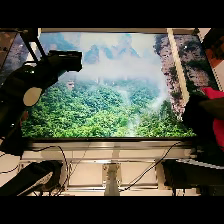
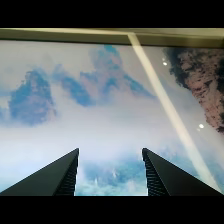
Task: Fold the clothes and pants, and hang the long-sleeved shirts on hangers.
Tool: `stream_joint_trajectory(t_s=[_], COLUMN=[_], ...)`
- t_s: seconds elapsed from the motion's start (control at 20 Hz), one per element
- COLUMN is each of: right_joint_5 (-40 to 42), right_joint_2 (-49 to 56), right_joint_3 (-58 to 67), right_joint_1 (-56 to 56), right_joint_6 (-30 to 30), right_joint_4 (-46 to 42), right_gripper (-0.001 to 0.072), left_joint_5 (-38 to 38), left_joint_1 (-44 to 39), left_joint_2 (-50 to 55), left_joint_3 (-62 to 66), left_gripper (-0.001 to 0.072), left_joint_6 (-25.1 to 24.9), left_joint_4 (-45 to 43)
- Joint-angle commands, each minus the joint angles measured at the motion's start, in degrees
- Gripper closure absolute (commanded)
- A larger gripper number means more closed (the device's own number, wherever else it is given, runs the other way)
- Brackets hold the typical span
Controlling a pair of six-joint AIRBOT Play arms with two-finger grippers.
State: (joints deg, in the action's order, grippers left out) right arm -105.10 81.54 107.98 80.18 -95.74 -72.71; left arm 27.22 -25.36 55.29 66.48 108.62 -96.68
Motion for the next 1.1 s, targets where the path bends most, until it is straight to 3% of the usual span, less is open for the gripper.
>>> stream_joint_trajectory(t_s=[0.0,0.05,0.1,0.15,0.2,0.4,0.5,0.55,0.6,0.65,0.75,0.9,1.05], right_joint_5=[-0.42,-0.42,-0.39,-0.39,-0.37,-0.31,1.14,2.21,3.21,4.37,6.67,8.04,11.21], right_joint_2=[-2.95,-2.95,-2.95,-3.04,-3.19,-3.39,-3.37,-3.37,-3.39,-3.37,-3.37,-3.39,-3.28], right_joint_3=[-5.86,-6.75,-7.02,-7.02,-6.97,-4.85,-2.75,-1.95,-1.66,-1.57,-1.55,-1.42,-0.94], right_joint_1=[2.8,2.8,2.78,2.8,2.8,2.8,2.8,2.71,2.16,0.94,-4.26,-17.66,-33.14], right_joint_6=[-0.9,-0.9,-0.87,-0.9,-0.9,-1.03,-4.02,-4.04,-3.13,-1.36,0.79,2.43,3.96], right_joint_4=[-4.76,-4.68,-4.98,-5.68,-6.14,-6.64,-1.25,6.69,16.94,26.21,42.21,57.57,64.17], right_gripper=[0.0684,0.0671,0.0544,0.036,0.0322,0.0321,0.0334,0.0422,0.0692,0.0683,0.0684,0.0685,0.0685], left_joint_5=[-0.09,-0.09,-0.11,-0.09,-0.09,-0.04,-0.02,-0.02,0.24,1.11,3.78,9.07,23.58], left_joint_1=[0.0,0.0,0.0,0.0,0.0,0.0,0.13,0.24,0.76,1.57,4.57,8.87,13.33], left_joint_2=[0.02,0.02,0.02,0.02,0.02,0.02,0.02,0.02,0.04,0.02,-0.33,-4.02,-7.65], left_joint_3=[0.02,0.02,0.02,0.02,0.02,0.02,0.02,0.02,0.02,0.02,0.07,2.01,9.03], left_gripper=[0.0246,0.0247,0.0247,0.0246,0.0246,0.0246,0.0247,0.0251,0.0345,0.0524,0.0694,0.0697,0.0697], left_joint_6=[0.0,0.0,0.0,0.0,0.0,0.0,0.0,0.0,0.0,-0.02,-0.11,-4.15,-9.53], left_joint_4=[0.0,0.0,0.0,0.0,0.0,0.0,-0.42,-0.44,-0.44,-0.68,-1.05,-1.05,-1.05])
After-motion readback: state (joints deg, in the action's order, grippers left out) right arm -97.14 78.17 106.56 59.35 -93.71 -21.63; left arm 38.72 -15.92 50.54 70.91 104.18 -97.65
